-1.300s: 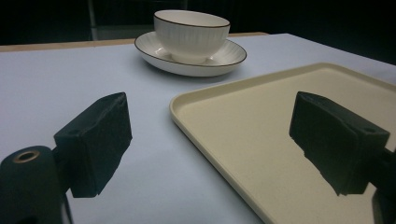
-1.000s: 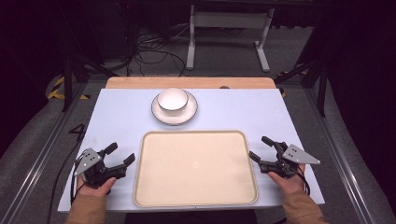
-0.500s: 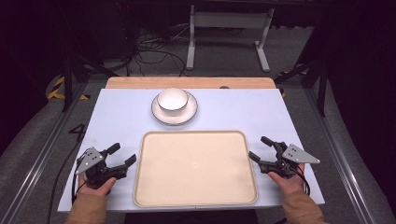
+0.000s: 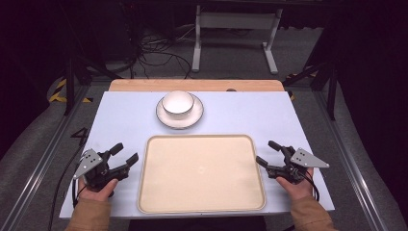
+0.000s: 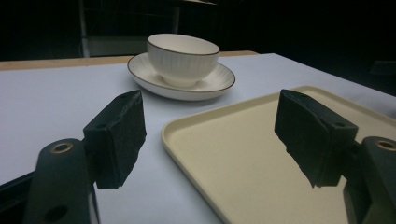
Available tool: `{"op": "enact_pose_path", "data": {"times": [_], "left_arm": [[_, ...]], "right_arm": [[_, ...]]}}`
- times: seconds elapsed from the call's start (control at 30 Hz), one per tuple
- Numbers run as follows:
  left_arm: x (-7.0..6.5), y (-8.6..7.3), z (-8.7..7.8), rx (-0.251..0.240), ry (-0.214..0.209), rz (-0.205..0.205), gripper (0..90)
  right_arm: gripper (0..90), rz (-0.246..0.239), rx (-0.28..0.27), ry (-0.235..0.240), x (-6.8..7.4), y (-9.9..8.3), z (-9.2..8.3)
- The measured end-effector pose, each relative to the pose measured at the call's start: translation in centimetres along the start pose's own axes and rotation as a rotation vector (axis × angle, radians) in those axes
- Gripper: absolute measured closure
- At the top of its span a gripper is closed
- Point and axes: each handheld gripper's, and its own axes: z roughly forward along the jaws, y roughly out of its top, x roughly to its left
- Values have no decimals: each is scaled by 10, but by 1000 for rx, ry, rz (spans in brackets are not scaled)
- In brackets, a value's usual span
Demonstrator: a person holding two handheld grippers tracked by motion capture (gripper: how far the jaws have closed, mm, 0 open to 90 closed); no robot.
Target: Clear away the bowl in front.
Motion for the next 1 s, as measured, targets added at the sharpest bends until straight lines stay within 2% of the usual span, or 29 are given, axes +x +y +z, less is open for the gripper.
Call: {"op": "enact_pose_path", "data": {"times": [0.27,0.47,0.53,0.6,0.67,0.8,1.0], "left_arm": [[-5,37,7,15,-15,73,239],[-2,52,12,0,-38,44,234],[-2,54,13,0,-34,47,233],[-2,59,14,6,5,62,231],[0,61,15,20,20,62,243],[3,66,19,15,-4,39,271],[4,73,25,17,-20,39,280]], "right_arm": [[223,12,3,0,-1,0,0],[218,15,6,3,-2,0,0],[213,17,9,4,-2,0,0],[196,19,6,0,-2,0,0],[196,23,4,-2,-2,0,0],[199,23,13,2,-2,0,1],[194,34,16,-2,-3,0,1]]}}
